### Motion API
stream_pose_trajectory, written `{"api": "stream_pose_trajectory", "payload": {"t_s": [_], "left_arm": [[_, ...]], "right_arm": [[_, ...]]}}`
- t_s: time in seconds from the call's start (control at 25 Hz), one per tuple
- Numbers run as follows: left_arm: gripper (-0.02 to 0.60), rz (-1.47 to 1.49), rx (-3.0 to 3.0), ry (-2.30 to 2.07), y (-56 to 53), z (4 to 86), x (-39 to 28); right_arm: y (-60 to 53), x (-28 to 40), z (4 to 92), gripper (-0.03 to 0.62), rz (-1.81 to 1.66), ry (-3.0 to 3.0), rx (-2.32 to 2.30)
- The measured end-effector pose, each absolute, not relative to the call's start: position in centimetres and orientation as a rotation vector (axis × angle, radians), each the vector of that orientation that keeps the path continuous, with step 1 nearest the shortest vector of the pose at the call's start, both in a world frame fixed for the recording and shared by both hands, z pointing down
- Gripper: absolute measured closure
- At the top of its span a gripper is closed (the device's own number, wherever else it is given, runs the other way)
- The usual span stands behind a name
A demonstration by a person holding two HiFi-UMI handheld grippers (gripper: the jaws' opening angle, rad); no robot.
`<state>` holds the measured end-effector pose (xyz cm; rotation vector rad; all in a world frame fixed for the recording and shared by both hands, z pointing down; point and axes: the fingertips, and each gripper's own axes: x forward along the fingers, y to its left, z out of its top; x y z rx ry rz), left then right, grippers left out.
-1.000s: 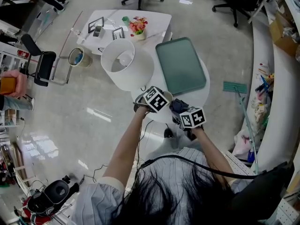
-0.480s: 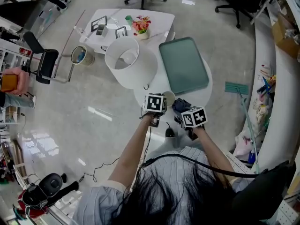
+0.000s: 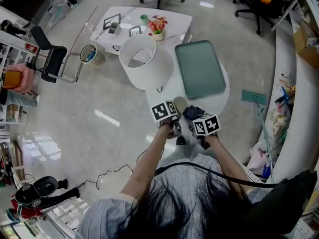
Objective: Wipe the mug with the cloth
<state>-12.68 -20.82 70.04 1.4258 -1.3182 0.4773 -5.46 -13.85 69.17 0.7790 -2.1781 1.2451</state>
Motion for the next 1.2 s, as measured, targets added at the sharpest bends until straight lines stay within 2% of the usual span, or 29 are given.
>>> {"api": "stream_pose_trajectory", "payload": {"t_s": [0.28,0.76,1.2], "left_arm": [[0.541,0.308,1.262,-1.389,-20.2,70.0,-13.2],[0.541,0.505,1.53,-1.4,-20.6,66.6,-13.5],[0.543,0.506,1.741,-1.352,-17.9,62.7,-14.3]], "right_arm": [[-13.5,-6.2,68.8,0.514,1.229,-2.183,0.753],[-15.0,-4.4,66.8,0.514,1.248,-2.244,0.852],[-15.2,-3.2,62.5,0.514,1.175,-2.322,0.918]]}}
